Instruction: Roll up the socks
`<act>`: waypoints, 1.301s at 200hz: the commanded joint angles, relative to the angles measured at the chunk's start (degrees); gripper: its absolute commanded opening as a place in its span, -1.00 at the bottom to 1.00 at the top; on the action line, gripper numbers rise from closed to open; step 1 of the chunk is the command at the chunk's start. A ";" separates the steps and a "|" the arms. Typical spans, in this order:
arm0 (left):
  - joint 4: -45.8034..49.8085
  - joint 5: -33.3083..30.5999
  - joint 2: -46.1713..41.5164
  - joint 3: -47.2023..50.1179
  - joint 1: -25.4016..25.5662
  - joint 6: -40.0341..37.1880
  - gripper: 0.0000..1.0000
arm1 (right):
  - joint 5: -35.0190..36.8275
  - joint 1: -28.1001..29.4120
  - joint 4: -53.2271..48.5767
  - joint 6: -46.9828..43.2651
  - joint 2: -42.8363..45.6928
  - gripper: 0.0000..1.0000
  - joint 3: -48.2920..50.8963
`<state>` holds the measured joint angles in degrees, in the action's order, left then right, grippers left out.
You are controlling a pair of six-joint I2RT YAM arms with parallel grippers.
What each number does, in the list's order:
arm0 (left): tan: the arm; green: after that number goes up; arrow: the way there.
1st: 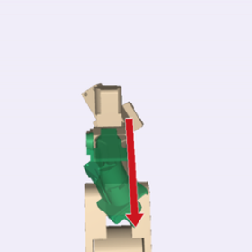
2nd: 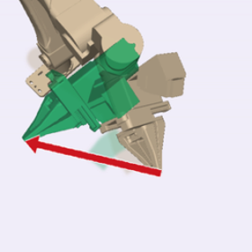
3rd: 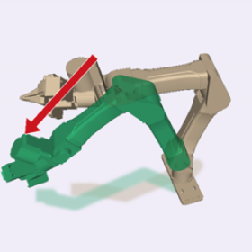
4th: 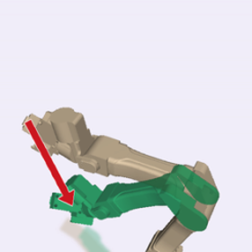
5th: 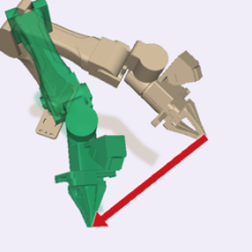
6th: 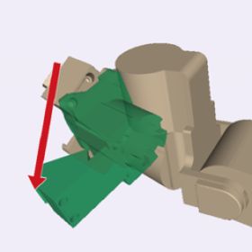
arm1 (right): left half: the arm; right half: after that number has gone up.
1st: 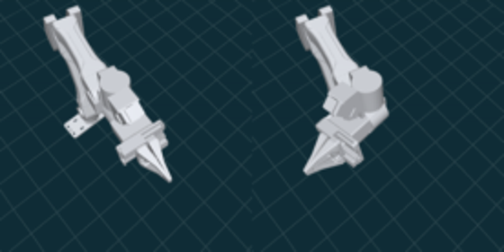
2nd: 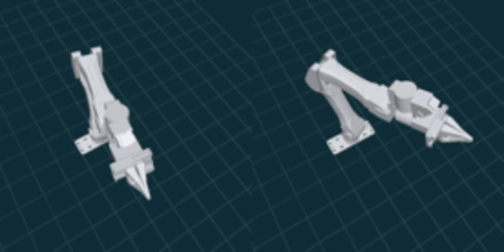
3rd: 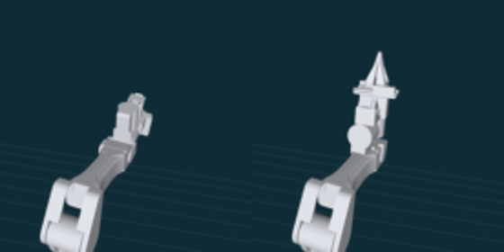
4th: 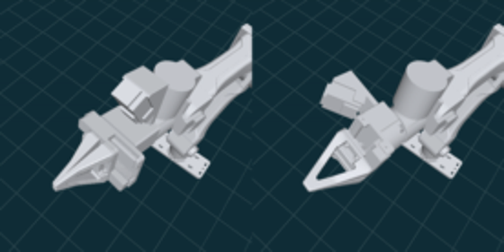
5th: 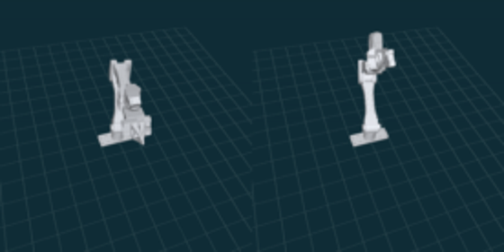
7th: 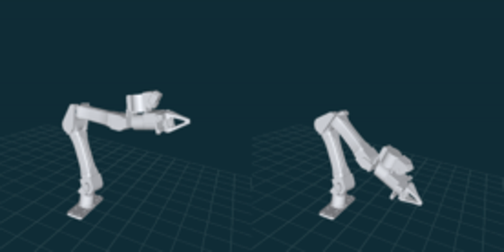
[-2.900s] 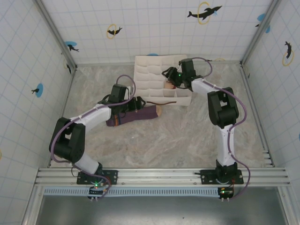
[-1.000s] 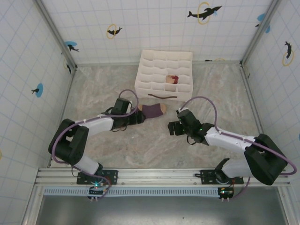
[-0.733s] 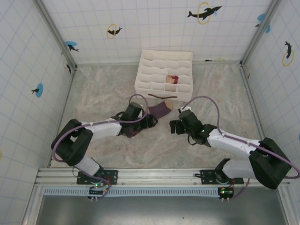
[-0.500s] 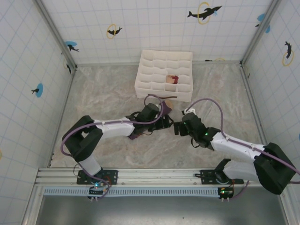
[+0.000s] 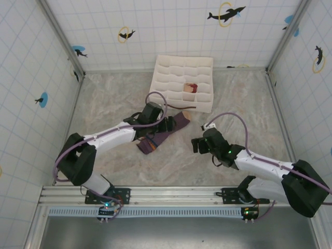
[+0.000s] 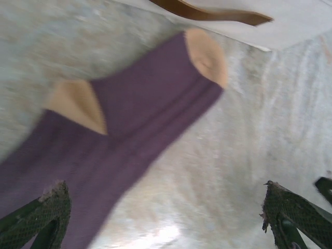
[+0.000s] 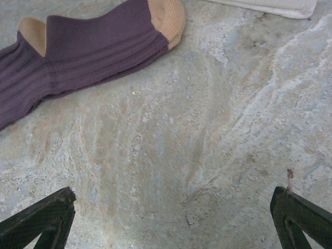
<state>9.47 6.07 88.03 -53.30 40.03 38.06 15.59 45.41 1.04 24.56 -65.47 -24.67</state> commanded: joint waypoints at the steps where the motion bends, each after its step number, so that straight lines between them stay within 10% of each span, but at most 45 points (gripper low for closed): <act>1: 4.00 -1.73 -0.66 2.72 -1.76 -8.70 0.94 | -1.27 0.22 2.04 -0.21 -1.26 1.00 -0.77; 69: -9.58 5.63 2.90 11.45 -1.52 -3.50 0.90 | -3.92 0.44 2.92 -0.20 -3.82 0.98 -1.33; 160: -17.91 7.24 11.37 5.75 11.14 9.38 0.89 | -3.53 1.00 4.80 -1.32 -2.81 0.95 0.26; 260: 4.43 8.69 -3.63 2.47 6.21 3.70 0.86 | -9.07 6.86 10.70 -10.54 1.56 0.71 4.44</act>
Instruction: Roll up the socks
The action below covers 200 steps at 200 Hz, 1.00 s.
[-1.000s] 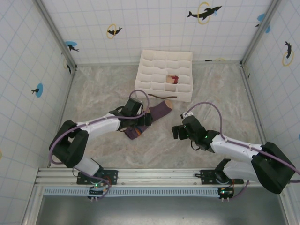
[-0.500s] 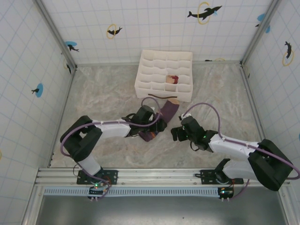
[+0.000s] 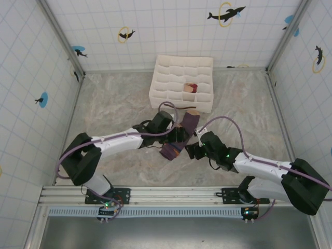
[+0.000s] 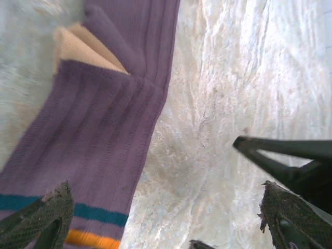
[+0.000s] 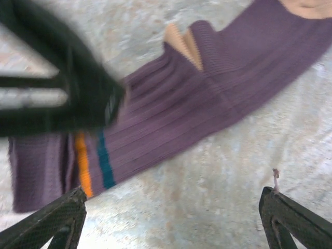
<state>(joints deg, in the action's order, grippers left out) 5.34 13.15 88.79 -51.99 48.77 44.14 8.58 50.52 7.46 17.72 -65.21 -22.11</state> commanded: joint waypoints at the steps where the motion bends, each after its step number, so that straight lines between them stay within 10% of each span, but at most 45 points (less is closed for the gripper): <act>1: 8.64 1.61 -4.58 1.35 -2.62 -2.47 0.86 | -2.11 1.89 4.38 -3.81 1.26 0.70 1.84; 80: 15.50 3.87 -16.07 14.70 -9.75 -6.37 0.37 | -0.99 10.34 7.70 -10.15 -3.29 0.52 0.16; 200: -3.57 9.57 -11.61 20.89 -9.75 9.55 -0.09 | 9.17 21.39 17.18 -19.21 -11.40 0.16 -0.59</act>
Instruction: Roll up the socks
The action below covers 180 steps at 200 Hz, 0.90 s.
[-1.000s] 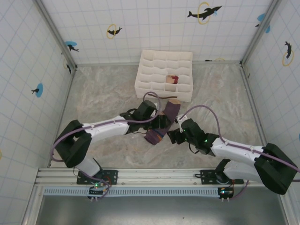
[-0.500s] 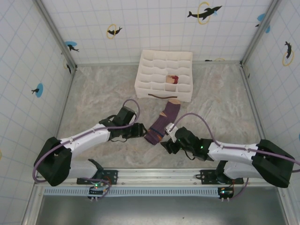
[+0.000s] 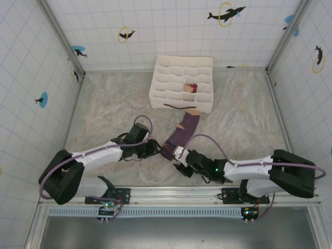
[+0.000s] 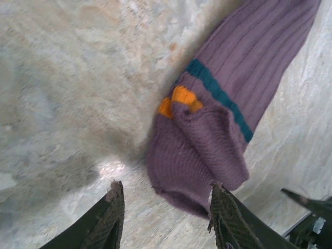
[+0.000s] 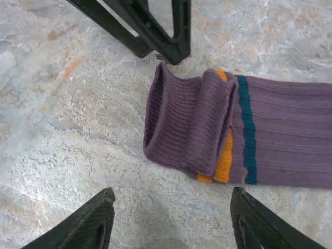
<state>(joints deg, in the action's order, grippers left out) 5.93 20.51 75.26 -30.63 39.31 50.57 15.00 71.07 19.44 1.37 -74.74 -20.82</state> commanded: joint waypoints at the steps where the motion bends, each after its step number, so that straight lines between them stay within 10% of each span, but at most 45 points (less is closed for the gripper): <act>1: -4.21 2.23 2.04 -0.52 -0.29 3.18 -0.09 | 2.79 0.88 5.36 -2.95 -1.97 0.15 -1.87; 180: -5.32 3.08 3.15 0.13 0.50 4.80 -0.92 | 5.72 2.21 8.29 -9.14 -20.16 -0.22 -10.16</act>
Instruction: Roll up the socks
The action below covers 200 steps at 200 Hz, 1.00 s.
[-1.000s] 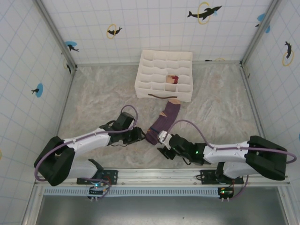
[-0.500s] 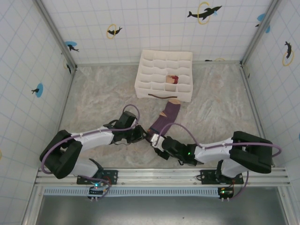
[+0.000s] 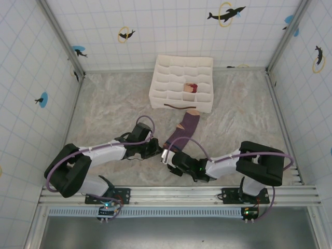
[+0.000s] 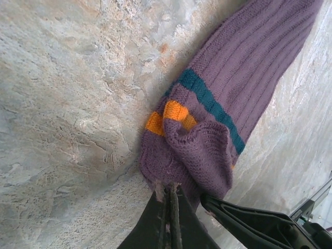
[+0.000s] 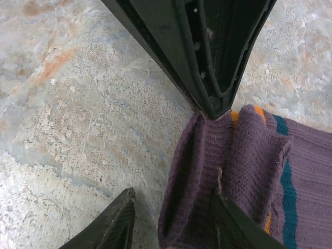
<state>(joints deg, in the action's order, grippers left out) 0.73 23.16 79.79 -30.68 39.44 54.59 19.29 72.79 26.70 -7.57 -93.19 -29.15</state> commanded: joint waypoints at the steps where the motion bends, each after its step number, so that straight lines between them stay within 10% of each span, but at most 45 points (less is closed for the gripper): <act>1: -0.07 0.42 -1.38 0.18 0.37 0.78 -0.93 | 1.44 0.49 1.05 -0.22 -1.77 -0.22 -1.86; 68: 2.04 -1.51 -3.42 -0.39 0.37 0.44 -0.81 | 2.38 0.13 -1.74 1.76 -2.32 -1.00 -4.46; 103: 5.19 -2.49 -4.01 -2.65 0.37 -1.62 -0.48 | -3.55 -2.66 -8.25 5.13 -0.90 -1.00 -7.99; 200: 8.51 -8.49 -8.03 -2.24 -0.50 -1.59 -0.32 | -14.55 -10.39 -17.01 15.85 -0.52 -1.00 -14.01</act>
<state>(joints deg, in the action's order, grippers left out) 7.66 16.86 73.34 -32.32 39.27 53.84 8.36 64.31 12.16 3.55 -95.18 -41.43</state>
